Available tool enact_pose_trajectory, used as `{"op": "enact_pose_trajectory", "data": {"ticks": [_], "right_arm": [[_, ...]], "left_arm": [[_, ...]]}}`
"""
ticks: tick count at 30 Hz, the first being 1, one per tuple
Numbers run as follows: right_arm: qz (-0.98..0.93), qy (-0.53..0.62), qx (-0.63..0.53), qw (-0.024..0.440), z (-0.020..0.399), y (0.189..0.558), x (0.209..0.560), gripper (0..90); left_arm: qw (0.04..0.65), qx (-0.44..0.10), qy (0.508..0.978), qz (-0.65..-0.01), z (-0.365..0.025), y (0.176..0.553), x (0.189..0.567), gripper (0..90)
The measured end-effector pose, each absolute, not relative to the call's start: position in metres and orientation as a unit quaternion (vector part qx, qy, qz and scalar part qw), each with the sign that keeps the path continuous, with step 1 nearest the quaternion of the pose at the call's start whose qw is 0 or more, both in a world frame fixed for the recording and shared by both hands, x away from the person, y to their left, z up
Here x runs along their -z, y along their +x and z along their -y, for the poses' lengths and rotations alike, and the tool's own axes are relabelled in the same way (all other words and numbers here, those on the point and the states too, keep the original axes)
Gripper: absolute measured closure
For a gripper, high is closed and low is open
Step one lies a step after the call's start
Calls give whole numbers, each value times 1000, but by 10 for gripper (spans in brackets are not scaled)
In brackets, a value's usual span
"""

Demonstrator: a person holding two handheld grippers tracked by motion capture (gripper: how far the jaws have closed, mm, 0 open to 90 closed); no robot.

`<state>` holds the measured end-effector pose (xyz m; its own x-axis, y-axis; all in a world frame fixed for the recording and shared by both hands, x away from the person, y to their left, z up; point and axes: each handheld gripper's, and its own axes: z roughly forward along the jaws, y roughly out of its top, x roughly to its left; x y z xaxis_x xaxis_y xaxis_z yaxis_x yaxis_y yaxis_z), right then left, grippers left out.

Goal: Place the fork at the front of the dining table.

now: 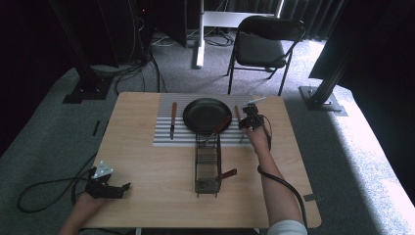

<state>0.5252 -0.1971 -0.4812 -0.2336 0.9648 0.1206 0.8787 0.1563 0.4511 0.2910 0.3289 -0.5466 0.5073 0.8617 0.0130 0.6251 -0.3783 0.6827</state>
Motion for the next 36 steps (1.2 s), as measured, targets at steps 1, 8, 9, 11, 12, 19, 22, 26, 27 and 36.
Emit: {"op": "enact_pose_trajectory", "data": {"ticks": [1,8,9,11,12,19,22,26,27,36], "right_arm": [[-753,614,-218,97,198,524,482,737],[-741,630,-222,77,204,525,493,818],[-739,632,-221,75,205,526,495,841],[-734,638,-220,78,208,527,498,871],[-732,640,-222,76,210,527,499,878],[-721,650,-231,73,221,523,506,817],[-721,648,-235,69,224,520,507,782],[-713,652,-249,71,230,514,507,728],[-710,654,-251,73,230,512,506,718],[-718,634,-273,84,233,491,500,462]], "left_arm": [[316,-187,809,-460,-329,291,547,0],[315,-187,809,-459,-329,291,546,0],[315,-187,809,-459,-329,291,546,0],[315,-187,809,-459,-329,291,546,0],[315,-187,809,-459,-329,291,546,0],[315,-187,809,-459,-329,291,546,0],[315,-187,809,-459,-329,291,546,0],[315,-187,809,-459,-329,291,546,0],[315,-187,809,-459,-329,291,546,0],[315,-187,809,-460,-329,291,546,0]]}}
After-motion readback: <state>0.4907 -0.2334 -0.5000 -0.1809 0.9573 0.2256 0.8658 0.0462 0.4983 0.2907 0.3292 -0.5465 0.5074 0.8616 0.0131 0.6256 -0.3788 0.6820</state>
